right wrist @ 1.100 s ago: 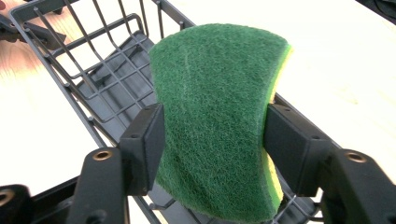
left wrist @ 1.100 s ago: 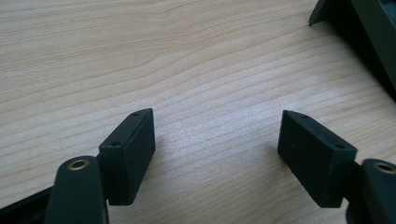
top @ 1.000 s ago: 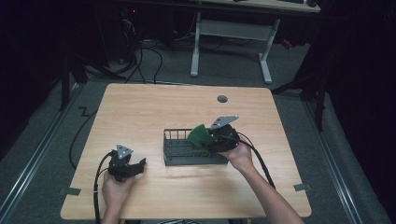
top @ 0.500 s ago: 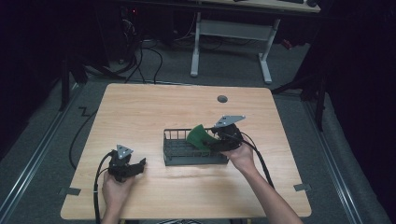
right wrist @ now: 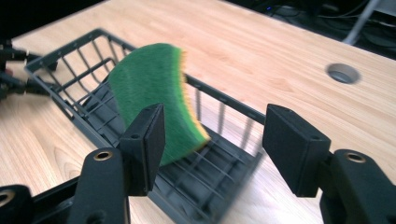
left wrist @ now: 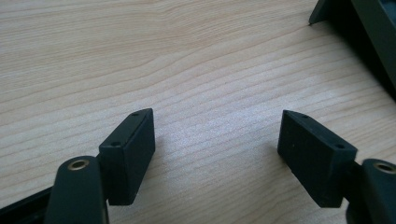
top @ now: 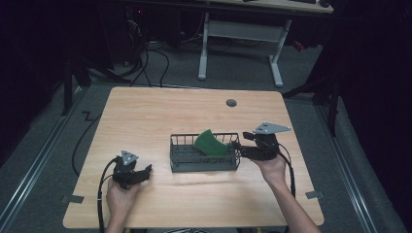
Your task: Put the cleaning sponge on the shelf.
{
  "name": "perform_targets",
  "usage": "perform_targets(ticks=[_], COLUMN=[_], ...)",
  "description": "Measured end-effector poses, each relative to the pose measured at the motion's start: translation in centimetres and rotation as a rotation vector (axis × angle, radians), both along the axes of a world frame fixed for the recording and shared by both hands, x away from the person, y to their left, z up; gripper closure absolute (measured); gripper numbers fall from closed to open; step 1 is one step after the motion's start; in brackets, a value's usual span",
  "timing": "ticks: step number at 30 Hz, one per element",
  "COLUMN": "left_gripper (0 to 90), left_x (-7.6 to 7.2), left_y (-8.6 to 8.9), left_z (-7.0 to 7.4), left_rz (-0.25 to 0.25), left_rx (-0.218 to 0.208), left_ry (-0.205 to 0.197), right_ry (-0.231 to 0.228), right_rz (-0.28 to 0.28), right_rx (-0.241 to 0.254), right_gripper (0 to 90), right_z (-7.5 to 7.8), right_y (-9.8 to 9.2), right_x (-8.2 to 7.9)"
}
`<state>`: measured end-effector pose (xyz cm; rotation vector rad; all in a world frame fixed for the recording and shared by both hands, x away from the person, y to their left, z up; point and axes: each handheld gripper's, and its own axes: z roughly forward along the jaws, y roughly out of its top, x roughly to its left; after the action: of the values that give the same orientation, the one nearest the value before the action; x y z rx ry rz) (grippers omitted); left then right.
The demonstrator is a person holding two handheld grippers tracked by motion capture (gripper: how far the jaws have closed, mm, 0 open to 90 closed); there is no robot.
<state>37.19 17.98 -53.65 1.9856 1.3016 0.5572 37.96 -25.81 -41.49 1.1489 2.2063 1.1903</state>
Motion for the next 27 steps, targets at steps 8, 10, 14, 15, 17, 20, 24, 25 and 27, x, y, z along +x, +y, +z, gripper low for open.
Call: perform_targets(ticks=[8, 10, 14, 15, 17, 20, 24, 25, 27], left_gripper=[27.9, 27.9, 27.9, 27.9, 27.9, 27.9, 27.9, 27.9, 27.9], left_x=[0.0, 0.0, 0.0, 0.0, 0.0, 0.0, 0.0, 0.0, 0.0], left_y=[0.0, 0.0, 0.0, 0.0, 0.0, 0.0, 0.0, 0.0, 0.0], left_z=[0.0, 0.0, 0.0, 0.0, 0.0, 0.0, 0.0, 0.0, 0.0], left_rz=[0.0, 0.0, 0.0, 0.0, 0.0, 0.0, 0.0, 0.0, 0.0], left_rx=[0.0, 0.0, 0.0, 0.0, 0.001, 0.001, 0.001, 0.0, 0.001], left_ry=[0.0, 0.0, 0.0, 0.0, 0.0, 0.0, 0.0, 0.0, 0.0], right_ry=[-0.003, -0.002, 0.009, 0.013, 0.019, 0.027, 0.038, 0.041, 0.05], right_rz=[-0.091, -0.11, -0.148, -0.156, -0.172, -0.193, -0.214, -0.219, -0.231], right_rx=[0.071, 0.076, 0.096, 0.101, 0.11, 0.123, 0.125, 0.126, 0.127], right_gripper=[40.2, 40.2, 40.1, 40.2, 40.2, 40.1, 40.1, 40.1, 40.0], right_z=[-0.6, -1.1, -2.0, -2.3, -2.8, -3.4, -4.3, -4.5, -5.1], right_y=[-3.9, -4.7, -6.1, -6.4, -7.0, -7.8, -8.5, -8.6, -9.0], right_x=[-1.7, -2.0, -2.7, -2.9, -3.2, -3.6, -4.1, -4.2, -4.4])
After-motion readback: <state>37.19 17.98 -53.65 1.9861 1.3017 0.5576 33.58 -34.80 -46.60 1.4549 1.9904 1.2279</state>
